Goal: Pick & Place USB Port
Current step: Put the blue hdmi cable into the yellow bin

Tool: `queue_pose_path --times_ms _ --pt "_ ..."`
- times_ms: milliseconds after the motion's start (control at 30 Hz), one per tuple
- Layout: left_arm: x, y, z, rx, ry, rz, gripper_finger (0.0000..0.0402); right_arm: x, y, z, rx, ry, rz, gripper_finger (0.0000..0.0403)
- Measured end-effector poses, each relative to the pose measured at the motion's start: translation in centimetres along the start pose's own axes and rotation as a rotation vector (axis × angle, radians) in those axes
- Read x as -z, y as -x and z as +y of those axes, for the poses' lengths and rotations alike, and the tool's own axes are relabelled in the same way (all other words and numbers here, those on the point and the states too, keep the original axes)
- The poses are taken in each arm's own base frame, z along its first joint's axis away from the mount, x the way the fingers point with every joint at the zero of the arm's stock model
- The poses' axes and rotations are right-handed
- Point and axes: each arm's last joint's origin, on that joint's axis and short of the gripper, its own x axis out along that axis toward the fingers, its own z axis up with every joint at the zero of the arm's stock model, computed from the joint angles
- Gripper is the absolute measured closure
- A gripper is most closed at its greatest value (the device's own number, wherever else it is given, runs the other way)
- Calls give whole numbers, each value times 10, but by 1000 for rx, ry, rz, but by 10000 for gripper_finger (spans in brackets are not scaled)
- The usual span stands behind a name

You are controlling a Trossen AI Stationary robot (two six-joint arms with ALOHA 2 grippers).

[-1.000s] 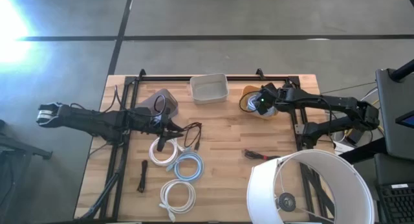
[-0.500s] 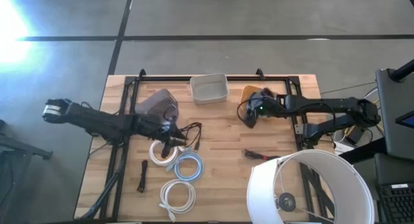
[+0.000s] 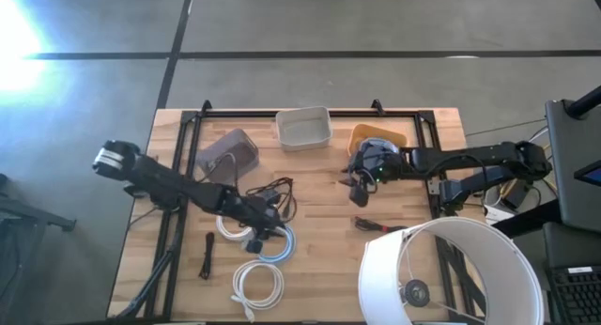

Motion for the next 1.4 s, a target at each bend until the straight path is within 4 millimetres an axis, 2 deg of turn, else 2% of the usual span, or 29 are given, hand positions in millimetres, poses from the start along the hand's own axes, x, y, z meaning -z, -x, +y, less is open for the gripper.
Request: queue_pose_path --times_ms 200,433,533,733,900,1167,1300,1400 --pt "5 -17 3 -80 -1 114 251 4 -10 6 -7 17 33 234" --pt "26 -37 5 -114 -20 250 196 11 -30 7 10 44 98 234" --pt "34 -44 8 -193 -42 292 189 13 -38 8 13 69 113 234" --pt "41 -52 8 -209 -17 328 195 16 -55 11 -34 50 128 234" --pt "41 -51 8 -197 11 330 228 16 -69 17 -137 42 125 232" --pt "39 -49 6 -144 55 323 374 20 -85 20 -171 44 119 234" --pt "31 -46 5 -165 53 304 382 17 -85 22 -186 42 96 234" --pt "17 -41 5 -235 -4 255 379 13 -82 24 -203 13 55 234"
